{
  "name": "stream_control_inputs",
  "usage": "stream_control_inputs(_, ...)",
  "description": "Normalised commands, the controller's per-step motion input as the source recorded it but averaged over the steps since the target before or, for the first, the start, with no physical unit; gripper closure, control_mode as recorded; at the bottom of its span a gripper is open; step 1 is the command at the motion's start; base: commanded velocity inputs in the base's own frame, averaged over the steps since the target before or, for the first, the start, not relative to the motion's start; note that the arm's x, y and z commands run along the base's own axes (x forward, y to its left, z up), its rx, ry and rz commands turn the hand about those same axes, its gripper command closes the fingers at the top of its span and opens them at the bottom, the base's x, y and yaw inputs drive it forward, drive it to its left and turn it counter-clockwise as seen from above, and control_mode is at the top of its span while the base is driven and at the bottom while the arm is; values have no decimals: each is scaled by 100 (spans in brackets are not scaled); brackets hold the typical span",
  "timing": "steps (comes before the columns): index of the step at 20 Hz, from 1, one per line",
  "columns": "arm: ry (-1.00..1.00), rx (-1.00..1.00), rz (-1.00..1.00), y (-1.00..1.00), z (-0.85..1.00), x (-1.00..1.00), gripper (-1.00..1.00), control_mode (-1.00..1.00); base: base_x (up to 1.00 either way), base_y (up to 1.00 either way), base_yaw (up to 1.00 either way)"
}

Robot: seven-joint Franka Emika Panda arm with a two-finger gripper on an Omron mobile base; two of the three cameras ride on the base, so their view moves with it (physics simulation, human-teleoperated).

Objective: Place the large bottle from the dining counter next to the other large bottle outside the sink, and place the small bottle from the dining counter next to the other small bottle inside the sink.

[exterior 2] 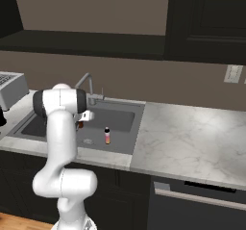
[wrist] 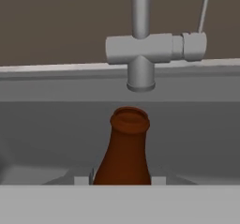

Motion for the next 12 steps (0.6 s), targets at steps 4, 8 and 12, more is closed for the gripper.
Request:
stream_control_inputs(4, 0, 0, 0, 0, -16, 8, 100, -100, 0, 0, 0)
stream_control_inputs(8, 0, 1, 0, 0, -18, 16, 100, -100, 0, 0, 0)
stream_control_inputs(12, 0, 2, 0, 0, -16, 20, 100, -100, 0, 0, 0)
